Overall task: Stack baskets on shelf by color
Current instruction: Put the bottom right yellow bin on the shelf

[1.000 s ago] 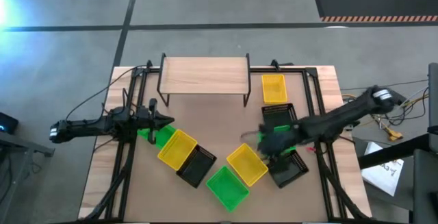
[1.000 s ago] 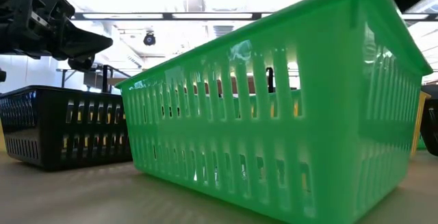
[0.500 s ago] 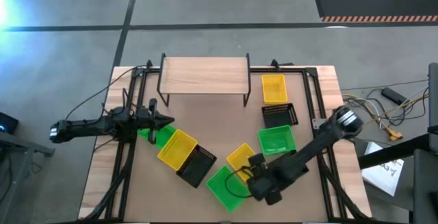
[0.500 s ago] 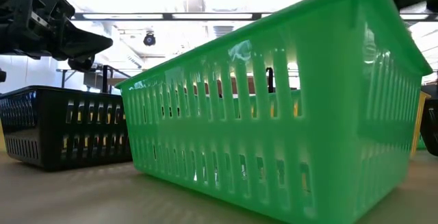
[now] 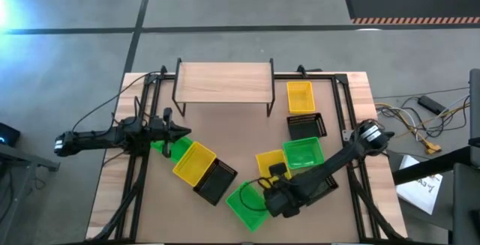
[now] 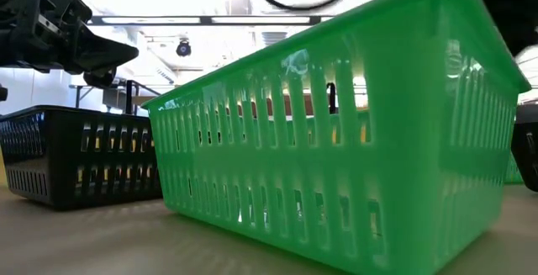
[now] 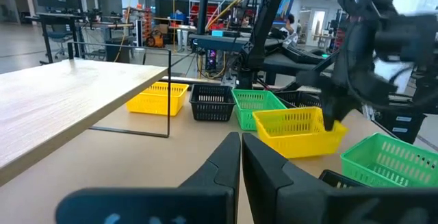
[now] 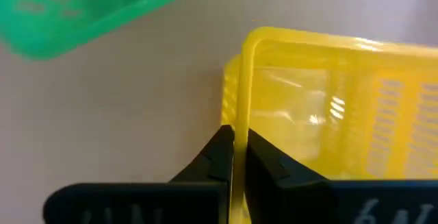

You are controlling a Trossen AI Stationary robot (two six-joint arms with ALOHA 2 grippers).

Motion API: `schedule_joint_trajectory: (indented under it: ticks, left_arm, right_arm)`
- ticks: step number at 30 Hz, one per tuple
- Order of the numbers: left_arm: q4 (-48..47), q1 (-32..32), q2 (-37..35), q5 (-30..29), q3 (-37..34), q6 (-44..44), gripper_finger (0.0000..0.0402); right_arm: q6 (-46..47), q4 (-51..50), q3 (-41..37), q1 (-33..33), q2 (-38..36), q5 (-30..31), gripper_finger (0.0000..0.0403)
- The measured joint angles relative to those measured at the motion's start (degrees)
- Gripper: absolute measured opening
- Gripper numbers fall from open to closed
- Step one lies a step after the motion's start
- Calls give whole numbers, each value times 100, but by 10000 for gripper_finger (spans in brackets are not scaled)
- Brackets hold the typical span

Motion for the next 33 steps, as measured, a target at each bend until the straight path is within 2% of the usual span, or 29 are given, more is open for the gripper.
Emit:
schedule_joint_trajectory:
  ticks: [3,7,11,13,18,22,26,33]
  left_arm:
    - [0,0,0,2,1,2,0]
    - [2,-1,0,1,1,1,0]
    - [2,0,0,0,2,2,0]
    - [1,0,0,1,1,1,0]
    - [1,-2,0,1,1,1,0]
    - [2,0,-1,1,1,2,0]
    - [2,0,0,0,2,2,0]
    - [2,-2,0,1,1,0,0]
  right_arm:
    - [-86,-88,332,-225,-326,358,9]
    - [-667,-59,1126,-681,-614,998,9]
    - [-1601,-42,1991,-1556,-669,1179,9]
    - [-1954,-83,2378,-2145,-585,1026,9]
    - [-2409,-301,2989,-3623,-247,64,9]
    - [-2508,-650,3264,-4395,-36,-49,9]
    - [-2607,-952,3199,-4816,65,-416,9]
    - [-2687,-1221,3027,-4980,138,-411,11]
